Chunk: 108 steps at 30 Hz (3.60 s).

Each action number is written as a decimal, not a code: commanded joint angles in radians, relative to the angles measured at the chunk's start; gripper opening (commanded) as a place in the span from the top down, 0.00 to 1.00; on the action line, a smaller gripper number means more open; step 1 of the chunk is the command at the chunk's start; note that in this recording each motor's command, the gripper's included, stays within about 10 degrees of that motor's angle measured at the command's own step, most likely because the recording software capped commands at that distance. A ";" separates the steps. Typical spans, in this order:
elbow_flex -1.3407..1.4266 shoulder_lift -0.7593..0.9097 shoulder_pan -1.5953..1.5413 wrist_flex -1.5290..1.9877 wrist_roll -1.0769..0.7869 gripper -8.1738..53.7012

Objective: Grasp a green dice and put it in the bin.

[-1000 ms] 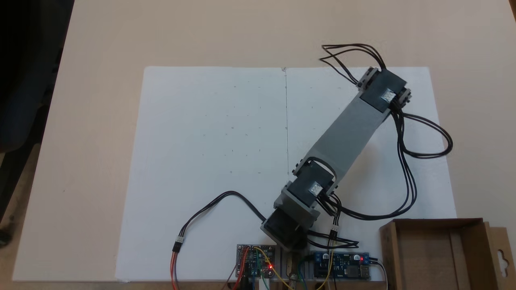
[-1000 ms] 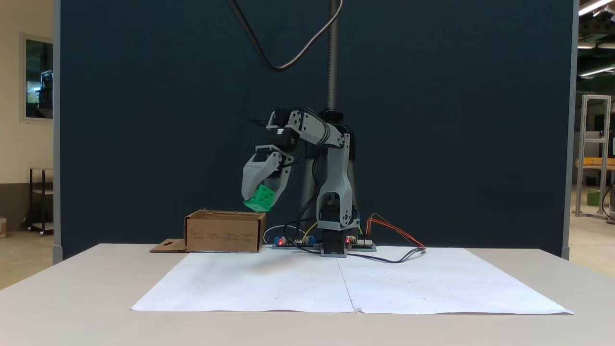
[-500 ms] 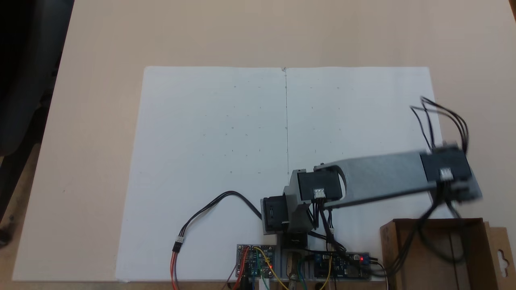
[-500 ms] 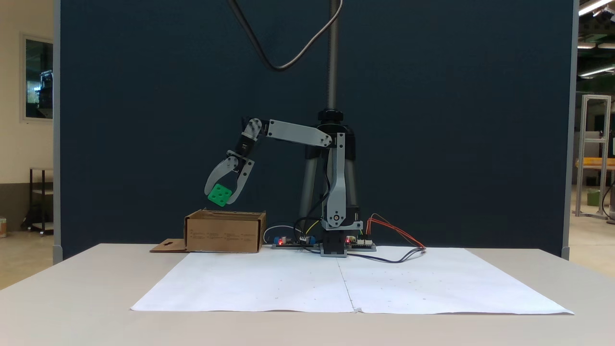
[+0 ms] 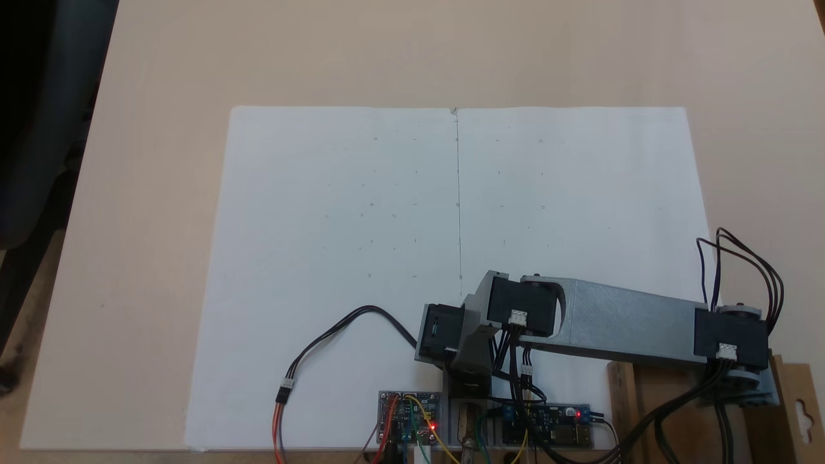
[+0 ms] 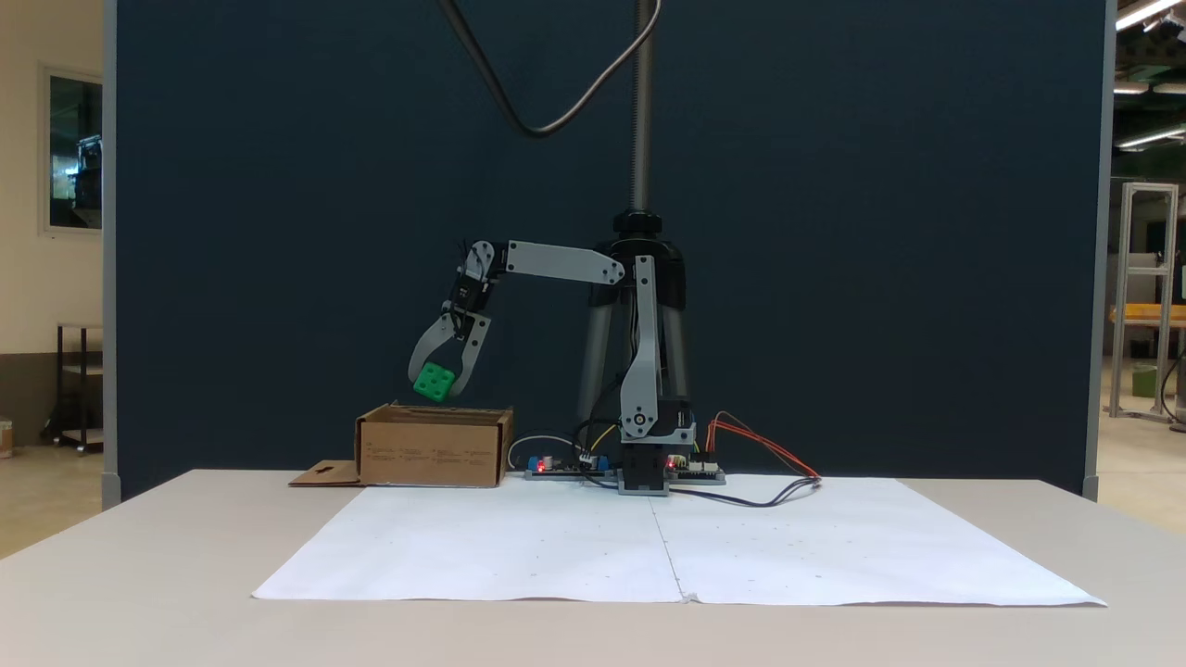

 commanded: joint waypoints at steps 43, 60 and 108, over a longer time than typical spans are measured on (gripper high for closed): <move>-0.054 0.192 -1.554 0.054 0.500 0.17; 0.002 0.178 -1.692 -0.040 0.494 0.17; 1.755 0.847 -1.726 -1.807 0.291 0.17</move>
